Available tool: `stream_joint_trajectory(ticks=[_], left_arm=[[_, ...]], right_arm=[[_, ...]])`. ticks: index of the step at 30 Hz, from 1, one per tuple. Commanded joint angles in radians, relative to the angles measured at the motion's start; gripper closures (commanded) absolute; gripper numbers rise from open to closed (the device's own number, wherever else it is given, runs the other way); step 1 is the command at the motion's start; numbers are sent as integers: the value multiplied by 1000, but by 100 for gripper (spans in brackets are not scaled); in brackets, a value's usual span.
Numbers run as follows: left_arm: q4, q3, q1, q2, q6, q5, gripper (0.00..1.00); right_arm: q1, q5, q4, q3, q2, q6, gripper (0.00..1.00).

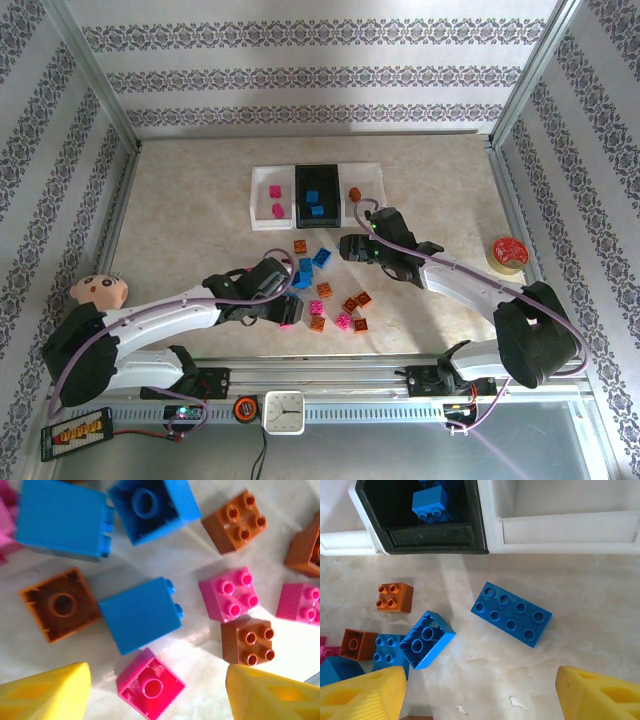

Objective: Sort the legos into containers by color

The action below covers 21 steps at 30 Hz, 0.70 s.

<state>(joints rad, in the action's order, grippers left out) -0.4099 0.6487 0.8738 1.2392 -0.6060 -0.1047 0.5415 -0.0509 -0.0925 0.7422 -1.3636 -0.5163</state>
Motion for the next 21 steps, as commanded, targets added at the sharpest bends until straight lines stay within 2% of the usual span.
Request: stream_joint_trajectory(ticks=[1, 17, 21], left_arm=[[12, 19, 53, 63, 45, 15, 31], [1, 11, 152, 172, 67, 140, 45], [-7, 17, 169, 187, 68, 172, 54]], right_arm=[[9, 5, 9, -18, 30, 10, 21], [6, 20, 5, -31, 49, 8, 21], [5, 20, 9, -28, 42, 4, 21]])
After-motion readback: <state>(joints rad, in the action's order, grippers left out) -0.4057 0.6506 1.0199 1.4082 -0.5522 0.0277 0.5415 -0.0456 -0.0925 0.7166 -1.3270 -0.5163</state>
